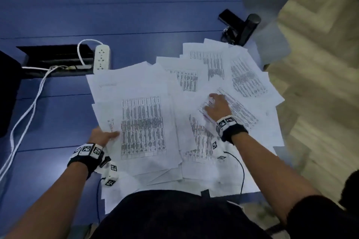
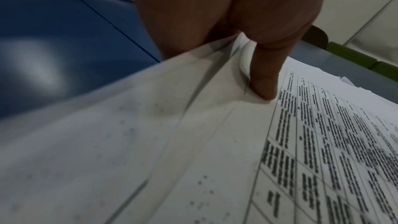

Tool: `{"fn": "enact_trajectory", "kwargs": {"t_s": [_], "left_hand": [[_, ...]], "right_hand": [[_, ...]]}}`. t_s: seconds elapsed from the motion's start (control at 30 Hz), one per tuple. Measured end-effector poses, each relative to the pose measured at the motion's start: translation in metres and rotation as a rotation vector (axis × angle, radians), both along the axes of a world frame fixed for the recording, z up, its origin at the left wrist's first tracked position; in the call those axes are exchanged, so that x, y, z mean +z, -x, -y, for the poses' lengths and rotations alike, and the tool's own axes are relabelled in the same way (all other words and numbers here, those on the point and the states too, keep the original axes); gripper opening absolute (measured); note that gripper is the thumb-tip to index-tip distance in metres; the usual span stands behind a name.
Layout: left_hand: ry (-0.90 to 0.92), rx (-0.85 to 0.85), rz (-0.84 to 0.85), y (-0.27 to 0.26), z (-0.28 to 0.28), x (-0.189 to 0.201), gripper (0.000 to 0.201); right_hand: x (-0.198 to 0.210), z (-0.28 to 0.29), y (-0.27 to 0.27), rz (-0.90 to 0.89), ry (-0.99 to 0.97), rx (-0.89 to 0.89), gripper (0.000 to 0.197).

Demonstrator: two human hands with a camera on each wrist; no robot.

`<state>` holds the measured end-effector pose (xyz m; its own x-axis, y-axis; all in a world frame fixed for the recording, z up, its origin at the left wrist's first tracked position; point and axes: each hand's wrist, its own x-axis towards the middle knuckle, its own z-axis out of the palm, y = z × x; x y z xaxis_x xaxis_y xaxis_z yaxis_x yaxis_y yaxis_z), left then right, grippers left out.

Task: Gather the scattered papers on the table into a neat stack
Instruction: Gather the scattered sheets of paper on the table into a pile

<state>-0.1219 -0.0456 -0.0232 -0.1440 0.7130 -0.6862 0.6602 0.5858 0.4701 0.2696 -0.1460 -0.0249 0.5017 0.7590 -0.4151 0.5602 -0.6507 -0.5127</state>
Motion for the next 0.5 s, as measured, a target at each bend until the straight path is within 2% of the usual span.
{"fn": "enact_trajectory", "kwargs": {"t_s": [0.1,0.17,0.23,0.33,0.4,0.5], "left_hand": [[-0.032,0.007,0.017,0.002,0.001,-0.001,0.057],[-0.077,-0.002,0.019,-0.003,0.003,-0.001,0.053],[-0.133,-0.018,0.05,-0.012,0.005,0.005,0.046],[-0.171,-0.054,0.047,-0.024,0.002,0.004,0.045],[-0.179,-0.081,0.031,-0.031,0.001,0.004,0.044],[-0.201,-0.079,0.019,-0.036,0.0,0.004,0.046]], "right_hand": [[-0.003,0.035,-0.09,0.177,0.221,-0.086,0.085],[-0.005,0.061,-0.125,0.215,0.339,0.021,0.099],[-0.006,0.082,-0.136,0.229,0.372,0.128,0.097],[-0.015,0.098,-0.137,0.202,0.311,0.127,0.095],[-0.021,0.101,-0.132,0.165,0.271,0.085,0.102],[-0.024,0.098,-0.125,0.253,0.331,0.082,0.115]]}}
